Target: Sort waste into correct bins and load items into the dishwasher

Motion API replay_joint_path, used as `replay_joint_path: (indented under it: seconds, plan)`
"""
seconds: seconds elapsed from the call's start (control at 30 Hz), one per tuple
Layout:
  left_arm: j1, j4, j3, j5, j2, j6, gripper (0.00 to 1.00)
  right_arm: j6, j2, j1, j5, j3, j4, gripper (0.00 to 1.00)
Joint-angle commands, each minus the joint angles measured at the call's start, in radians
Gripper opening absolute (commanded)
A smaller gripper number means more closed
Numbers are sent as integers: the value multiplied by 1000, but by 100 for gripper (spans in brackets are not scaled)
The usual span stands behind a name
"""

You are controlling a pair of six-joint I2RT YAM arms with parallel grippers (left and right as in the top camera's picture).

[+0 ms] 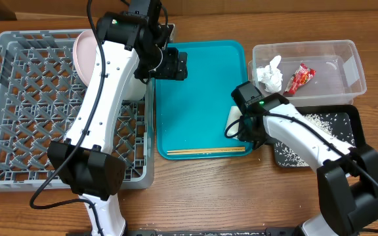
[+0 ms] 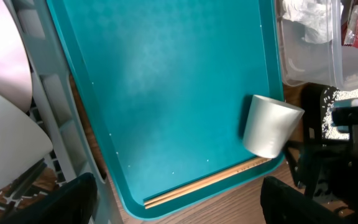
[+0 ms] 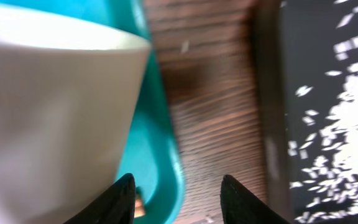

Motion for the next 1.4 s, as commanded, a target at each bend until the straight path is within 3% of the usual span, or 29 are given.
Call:
replay_joint_path:
  seconds: [0.0,0.27,0.43,0.6,0.77,1.0,1.37]
  plan:
    - [-8,4,-12,-6,-10,-56,86,36,-5,5,-87,20,18,46]
    - [-57,41,-119,-3,-10,-187,86,24,-5,5,-291,87,134,53]
    - [-148,178,-287,5,-10,-310,86,-55,-5,-13,-297,187,101,53]
    - [-190,327,-400,-11,-10,-401,85,-192,-4,-88,-298,242,121,59]
    - [-184,597,-524,-68,-10,-454,85,-284,48,-145,-298,240,194,60]
    - [-160,695,-551,-82,-11,-452,86,-245,72,-143,-309,240,226,60]
    - [-21,639,-536,24,-61,-386,84,40,87,-139,-264,238,238,59]
